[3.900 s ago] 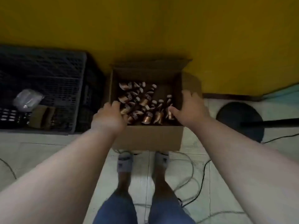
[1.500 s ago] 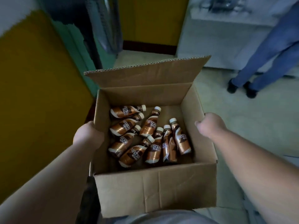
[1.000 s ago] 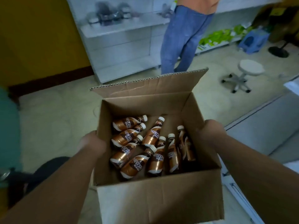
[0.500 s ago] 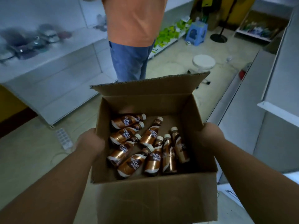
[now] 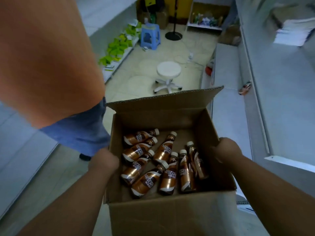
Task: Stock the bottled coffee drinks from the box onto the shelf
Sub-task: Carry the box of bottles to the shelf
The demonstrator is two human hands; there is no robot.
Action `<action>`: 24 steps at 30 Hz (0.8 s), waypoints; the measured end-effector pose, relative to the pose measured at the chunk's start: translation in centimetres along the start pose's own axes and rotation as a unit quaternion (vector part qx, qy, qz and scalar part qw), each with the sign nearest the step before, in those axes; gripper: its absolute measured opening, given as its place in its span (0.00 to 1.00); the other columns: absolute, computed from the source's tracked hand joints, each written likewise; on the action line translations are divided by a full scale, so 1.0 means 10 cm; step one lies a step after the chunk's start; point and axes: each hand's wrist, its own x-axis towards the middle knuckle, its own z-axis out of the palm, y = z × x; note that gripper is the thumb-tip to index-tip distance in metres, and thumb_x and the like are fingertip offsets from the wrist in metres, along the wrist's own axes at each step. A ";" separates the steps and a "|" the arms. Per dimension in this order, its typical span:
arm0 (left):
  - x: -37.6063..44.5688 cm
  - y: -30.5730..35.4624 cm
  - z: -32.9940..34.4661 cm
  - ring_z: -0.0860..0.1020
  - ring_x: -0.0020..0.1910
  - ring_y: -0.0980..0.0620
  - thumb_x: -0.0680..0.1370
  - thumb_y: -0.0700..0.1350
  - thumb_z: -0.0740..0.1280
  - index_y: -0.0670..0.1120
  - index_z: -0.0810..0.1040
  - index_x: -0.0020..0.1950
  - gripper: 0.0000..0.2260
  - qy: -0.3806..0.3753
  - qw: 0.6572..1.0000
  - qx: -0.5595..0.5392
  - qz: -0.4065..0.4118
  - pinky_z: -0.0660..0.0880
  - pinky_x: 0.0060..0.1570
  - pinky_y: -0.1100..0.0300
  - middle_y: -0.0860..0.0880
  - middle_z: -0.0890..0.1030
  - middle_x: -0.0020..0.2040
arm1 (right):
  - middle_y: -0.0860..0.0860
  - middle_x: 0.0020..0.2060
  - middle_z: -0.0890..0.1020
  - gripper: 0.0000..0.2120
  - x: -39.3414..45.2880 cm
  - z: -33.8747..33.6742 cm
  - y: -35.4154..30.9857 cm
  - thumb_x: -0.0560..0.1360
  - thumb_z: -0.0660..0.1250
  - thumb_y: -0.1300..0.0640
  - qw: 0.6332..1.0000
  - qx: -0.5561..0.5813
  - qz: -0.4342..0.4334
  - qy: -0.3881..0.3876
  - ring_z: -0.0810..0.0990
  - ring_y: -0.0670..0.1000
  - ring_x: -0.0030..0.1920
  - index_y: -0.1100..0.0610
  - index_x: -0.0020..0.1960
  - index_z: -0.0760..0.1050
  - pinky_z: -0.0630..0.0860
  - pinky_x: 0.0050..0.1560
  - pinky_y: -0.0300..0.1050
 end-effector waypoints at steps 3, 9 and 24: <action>0.74 0.46 -0.05 0.78 0.51 0.43 0.78 0.44 0.65 0.44 0.75 0.56 0.09 -0.014 0.998 0.048 0.031 0.73 0.47 0.52 0.42 0.80 0.52 | 0.51 0.34 0.78 0.09 0.35 -0.02 -0.07 0.74 0.68 0.52 0.998 0.027 0.055 0.023 0.79 0.54 0.35 0.57 0.47 0.76 0.72 0.35 0.42; 1.80 1.37 -0.24 0.79 0.49 0.42 0.75 0.46 0.67 0.45 0.77 0.59 0.13 -0.027 0.994 0.048 0.098 0.72 0.43 0.54 0.42 0.81 0.52 | 0.52 0.37 0.77 0.12 1.14 -0.31 -0.26 0.75 0.67 0.52 0.990 0.028 0.124 0.061 0.78 0.55 0.37 0.59 0.53 0.77 0.72 0.38 0.44; 4.30 3.61 -0.30 0.74 0.40 0.50 0.77 0.45 0.66 0.46 0.77 0.57 0.10 -0.020 0.986 0.021 0.162 0.68 0.40 0.56 0.50 0.75 0.41 | 0.55 0.42 0.80 0.11 4.19 -1.10 -1.00 0.75 0.66 0.52 0.983 0.071 0.154 0.076 0.79 0.57 0.41 0.59 0.53 0.77 0.73 0.41 0.46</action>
